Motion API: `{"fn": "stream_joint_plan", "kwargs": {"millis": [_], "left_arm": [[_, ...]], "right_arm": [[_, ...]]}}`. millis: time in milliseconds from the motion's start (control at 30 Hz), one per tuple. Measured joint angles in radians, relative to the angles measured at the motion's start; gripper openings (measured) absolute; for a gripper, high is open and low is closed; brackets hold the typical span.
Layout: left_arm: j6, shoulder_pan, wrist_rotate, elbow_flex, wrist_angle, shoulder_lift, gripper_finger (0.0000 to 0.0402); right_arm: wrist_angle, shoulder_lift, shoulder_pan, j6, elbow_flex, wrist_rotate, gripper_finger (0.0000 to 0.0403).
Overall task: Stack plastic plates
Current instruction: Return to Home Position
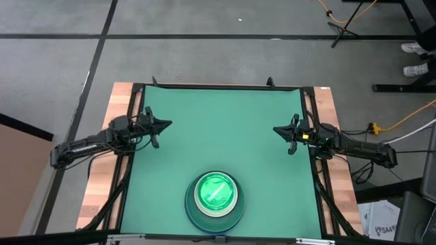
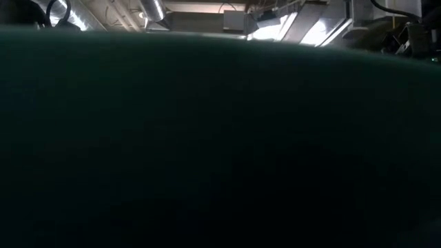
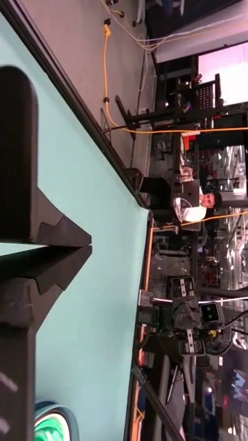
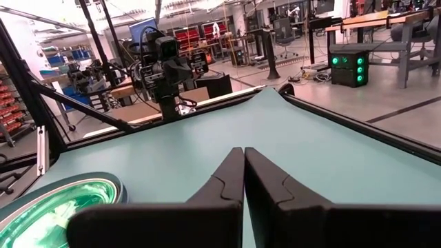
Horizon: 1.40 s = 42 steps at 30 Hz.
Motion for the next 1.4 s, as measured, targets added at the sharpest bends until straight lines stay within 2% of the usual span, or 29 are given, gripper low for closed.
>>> {"fn": "stream_joint_plan", "kwargs": {"millis": [1400], "left_arm": [[0.000, 0.000, 0.000, 0.000, 0.000, 0.000, 0.0000]], "right_arm": [[0.000, 0.000, 0.000, 0.000, 0.000, 0.000, 0.0007]]}}
